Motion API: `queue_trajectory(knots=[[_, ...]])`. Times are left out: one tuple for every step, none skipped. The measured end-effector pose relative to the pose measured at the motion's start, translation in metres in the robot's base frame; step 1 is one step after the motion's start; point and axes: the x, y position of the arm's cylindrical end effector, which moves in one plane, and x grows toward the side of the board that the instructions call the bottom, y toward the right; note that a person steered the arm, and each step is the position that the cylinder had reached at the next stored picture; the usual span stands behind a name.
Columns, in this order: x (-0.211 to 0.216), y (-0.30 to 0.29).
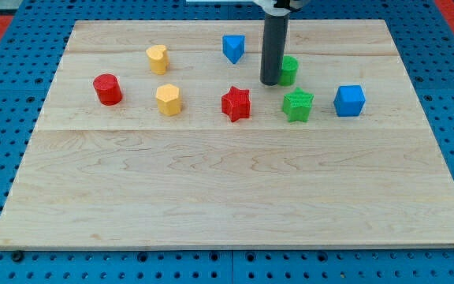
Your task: Adjust the triangle to the top center
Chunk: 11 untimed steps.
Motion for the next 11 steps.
queue_trajectory(knots=[[-0.001,0.011],[-0.003,0.011],[-0.019,-0.041],[-0.047,-0.085],[-0.052,-0.107],[-0.054,-0.094],[-0.058,-0.066],[-0.062,-0.04],[-0.059,-0.039],[-0.017,-0.031],[-0.011,-0.031]])
